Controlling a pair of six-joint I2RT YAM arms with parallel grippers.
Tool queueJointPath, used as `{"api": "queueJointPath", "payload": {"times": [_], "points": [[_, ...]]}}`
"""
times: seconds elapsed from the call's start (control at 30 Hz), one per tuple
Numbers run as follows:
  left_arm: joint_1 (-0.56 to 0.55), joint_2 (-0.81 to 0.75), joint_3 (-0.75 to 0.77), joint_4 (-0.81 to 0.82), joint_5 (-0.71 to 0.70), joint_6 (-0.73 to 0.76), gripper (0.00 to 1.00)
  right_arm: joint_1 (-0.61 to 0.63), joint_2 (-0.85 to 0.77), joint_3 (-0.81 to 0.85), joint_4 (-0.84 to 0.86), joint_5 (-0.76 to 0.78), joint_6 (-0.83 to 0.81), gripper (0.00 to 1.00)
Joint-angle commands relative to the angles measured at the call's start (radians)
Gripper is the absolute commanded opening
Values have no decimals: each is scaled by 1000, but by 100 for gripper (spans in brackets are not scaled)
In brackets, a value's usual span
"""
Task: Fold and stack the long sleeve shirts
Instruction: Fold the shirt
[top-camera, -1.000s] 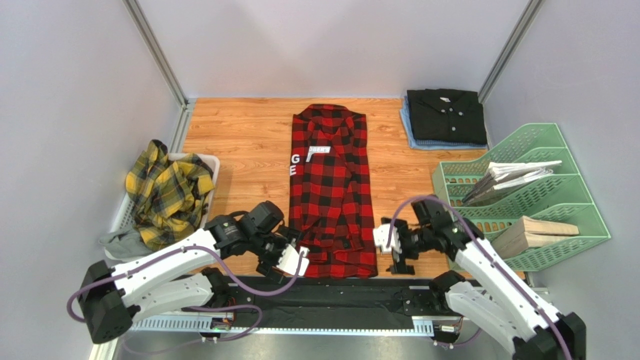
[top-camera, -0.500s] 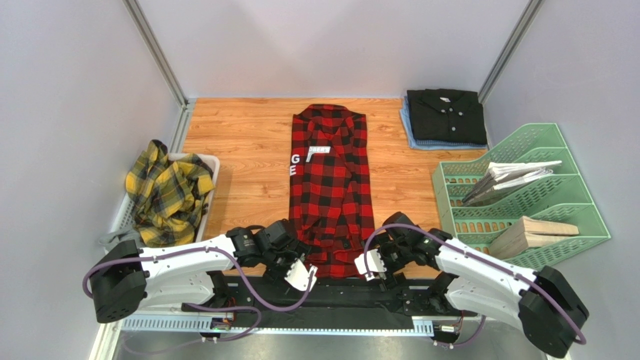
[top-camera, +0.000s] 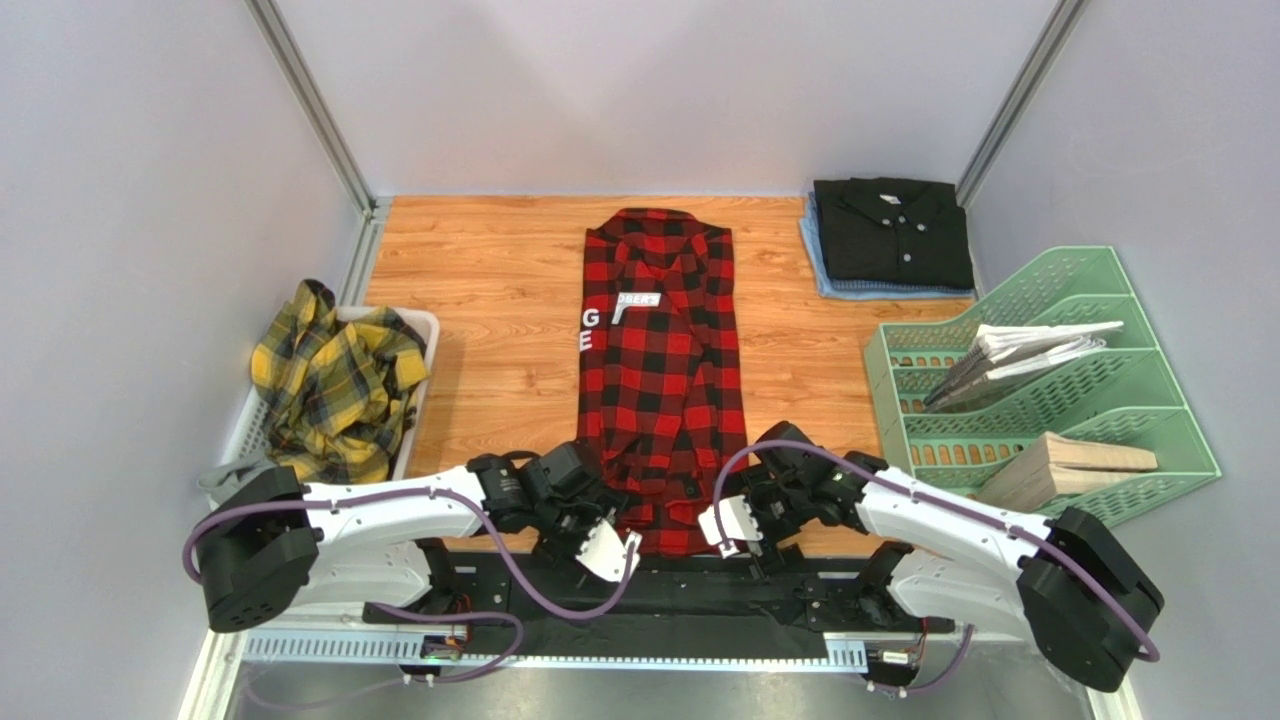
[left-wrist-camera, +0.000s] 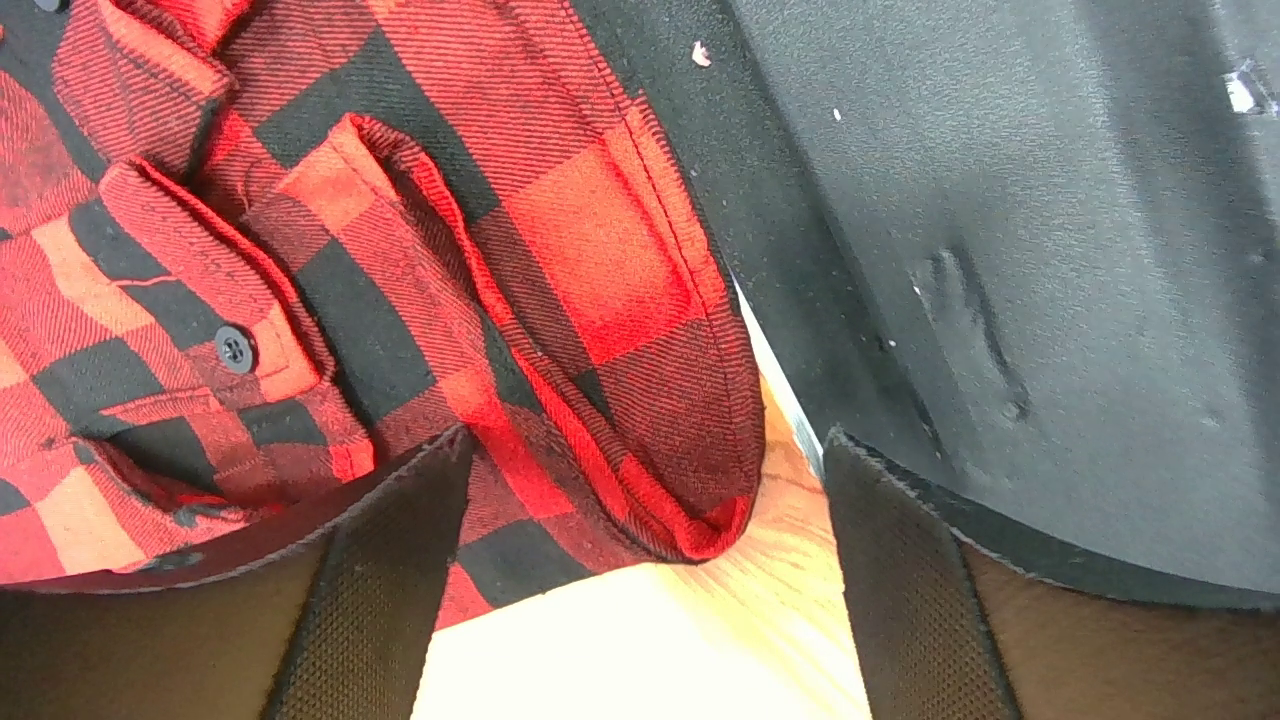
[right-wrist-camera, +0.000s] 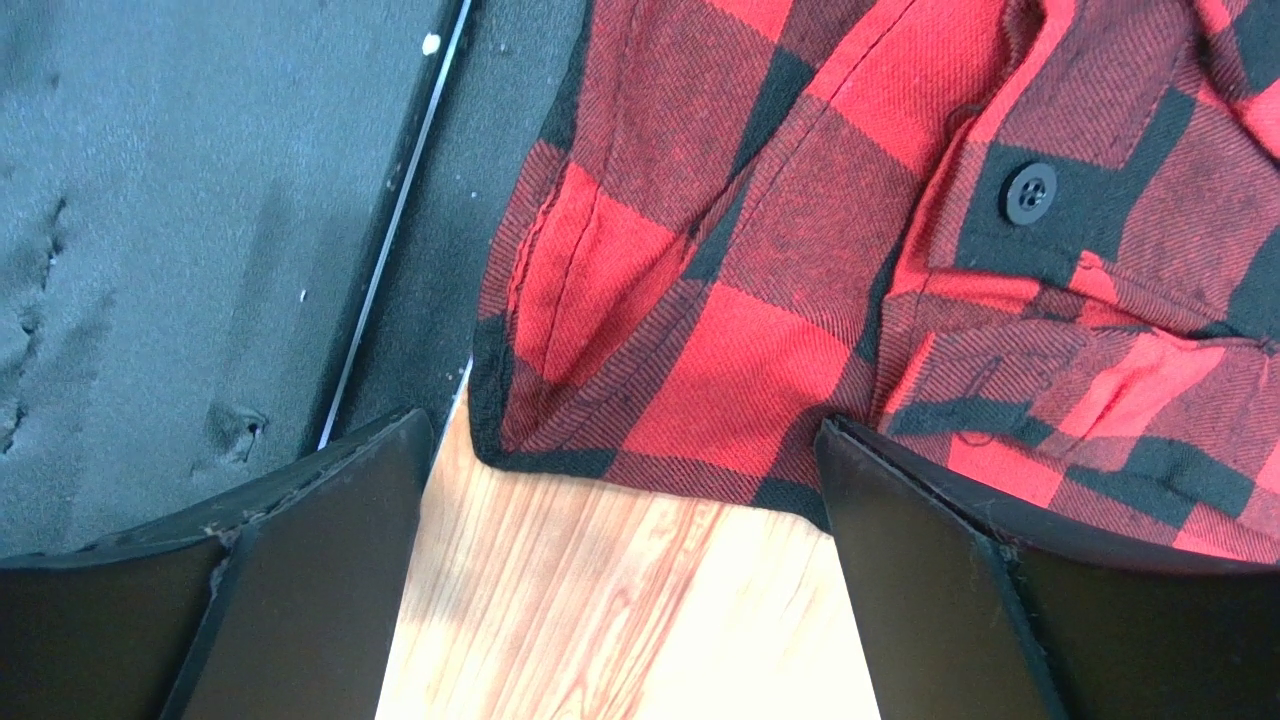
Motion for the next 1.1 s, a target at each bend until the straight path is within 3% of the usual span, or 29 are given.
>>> {"api": "queueJointPath", "payload": {"times": [0.0,0.2,0.4,0.6,0.77,0.9,1.0,1.07], "points": [[14,-3,83,-51,46,-7,88,6,24,68,132,15,5,98],[15,-117,123,-135,73,-78,88,6,-129,113,-18,4,63,96],[75,-98,135,-201,87,20,90,-40,-146,160,-63,9,95,96],[268,68,357,-252,265,-84,89,-244,25,330,-100,-134,161,91],[357,185,436,-225,278,-171,88,-309,156,380,-68,-147,135,87],[357,318,503,-186,218,-215,84,-307,303,427,42,-146,169,66],[360,418,564,-233,184,-212,80,-305,424,487,31,-111,160,57],[370,464,598,-267,190,-213,79,-307,467,512,32,-72,140,56]]}}
